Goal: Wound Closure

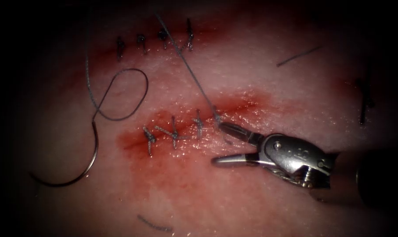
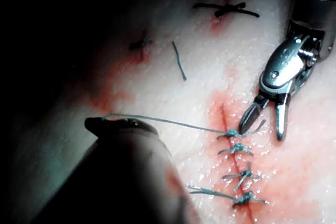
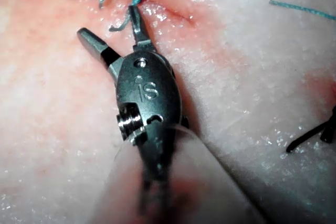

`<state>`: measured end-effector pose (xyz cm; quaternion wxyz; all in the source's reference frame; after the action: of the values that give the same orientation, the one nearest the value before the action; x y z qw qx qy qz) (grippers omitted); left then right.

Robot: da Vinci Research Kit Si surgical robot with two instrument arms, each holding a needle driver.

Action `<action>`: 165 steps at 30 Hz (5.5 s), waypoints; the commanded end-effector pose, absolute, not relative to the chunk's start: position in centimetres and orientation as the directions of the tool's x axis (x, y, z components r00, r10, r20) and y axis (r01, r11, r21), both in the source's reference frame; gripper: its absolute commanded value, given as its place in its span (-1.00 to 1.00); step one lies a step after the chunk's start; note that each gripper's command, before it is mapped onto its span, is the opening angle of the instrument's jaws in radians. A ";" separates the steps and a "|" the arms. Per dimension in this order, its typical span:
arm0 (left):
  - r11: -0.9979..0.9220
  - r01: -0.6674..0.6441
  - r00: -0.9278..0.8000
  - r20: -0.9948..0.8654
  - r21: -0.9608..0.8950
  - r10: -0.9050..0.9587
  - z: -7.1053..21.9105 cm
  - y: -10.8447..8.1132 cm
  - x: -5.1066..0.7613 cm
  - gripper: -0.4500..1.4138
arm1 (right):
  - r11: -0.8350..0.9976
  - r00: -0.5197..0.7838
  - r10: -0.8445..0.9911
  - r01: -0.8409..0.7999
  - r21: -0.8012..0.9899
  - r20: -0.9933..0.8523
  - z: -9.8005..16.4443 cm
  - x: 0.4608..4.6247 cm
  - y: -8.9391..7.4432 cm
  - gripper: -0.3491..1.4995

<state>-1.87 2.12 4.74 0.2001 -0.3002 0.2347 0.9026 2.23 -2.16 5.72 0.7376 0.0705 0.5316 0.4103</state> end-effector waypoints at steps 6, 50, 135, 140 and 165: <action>-0.809 -0.491 -0.742 -0.642 0.324 0.193 4.6 2.0 -2.00 -1.00 | 0.561 0.078 0.713 -0.660 0.500 -0.697 5.4 2.20 -2.0 0.60; -0.798 -0.495 -0.728 -0.666 0.344 0.165 4.1 1.8 -2.21 -1.00 | 0.641 0.212 0.583 -0.714 0.283 -0.784 5.6 3.07 -1.5 0.56; -0.978 -0.055 -0.584 -0.788 -0.200 0.194 4.5 -0.1 -2.59 0.35 | 0.916 0.402 0.336 -0.350 0.196 -0.852 4.9 1.67 -1.0 0.65; -0.972 -0.141 -0.554 -0.798 -0.190 0.236 4.7 0.1 -2.82 0.01 | 0.922 0.397 0.329 -0.330 0.202 -0.857 4.9 1.69 -1.0 0.55; -0.903 -0.412 -0.706 -0.668 0.117 0.236 5.7 0.0 -3.47 0.12 | 0.924 0.406 0.325 -0.328 0.195 -0.854 4.9 1.74 -1.0 0.44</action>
<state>-3.41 0.08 5.65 0.1784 -0.3374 0.1330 0.9147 1.66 -0.97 4.89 0.8391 -0.0026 0.5078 0.1950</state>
